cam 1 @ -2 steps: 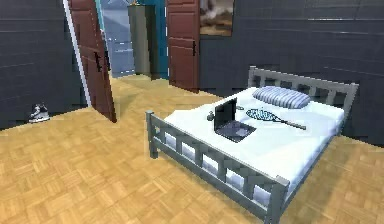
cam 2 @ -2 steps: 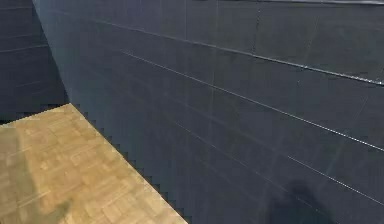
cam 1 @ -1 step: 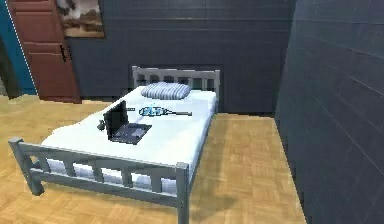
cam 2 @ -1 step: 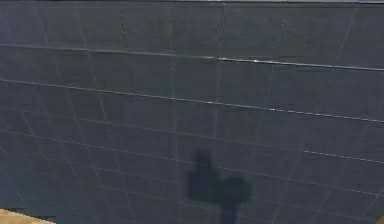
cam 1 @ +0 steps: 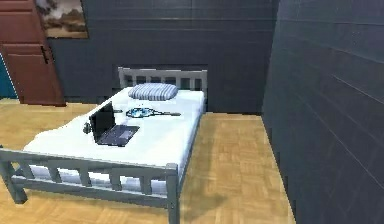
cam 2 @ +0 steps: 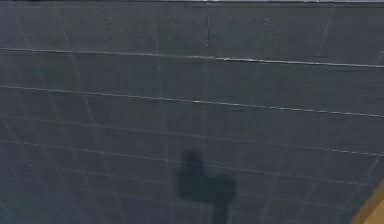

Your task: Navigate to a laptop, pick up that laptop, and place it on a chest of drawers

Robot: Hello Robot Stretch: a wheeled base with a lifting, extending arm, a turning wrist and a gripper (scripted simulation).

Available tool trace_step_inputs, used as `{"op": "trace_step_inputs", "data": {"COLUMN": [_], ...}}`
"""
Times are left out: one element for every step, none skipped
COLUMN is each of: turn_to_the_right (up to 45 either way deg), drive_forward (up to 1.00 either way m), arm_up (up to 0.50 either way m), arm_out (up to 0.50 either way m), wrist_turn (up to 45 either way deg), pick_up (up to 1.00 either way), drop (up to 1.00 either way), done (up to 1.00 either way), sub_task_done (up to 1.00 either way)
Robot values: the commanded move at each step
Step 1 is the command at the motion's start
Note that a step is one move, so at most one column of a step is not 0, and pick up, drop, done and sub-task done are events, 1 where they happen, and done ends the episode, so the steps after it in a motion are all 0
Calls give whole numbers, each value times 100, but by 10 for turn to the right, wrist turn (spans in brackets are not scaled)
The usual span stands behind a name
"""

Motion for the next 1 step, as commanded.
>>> {"op": "trace_step_inputs", "data": {"turn_to_the_right": [0], "drive_forward": [50], "arm_up": [0], "arm_out": [0], "wrist_turn": [0], "pick_up": [0], "drop": [0], "done": [0], "sub_task_done": [0]}}
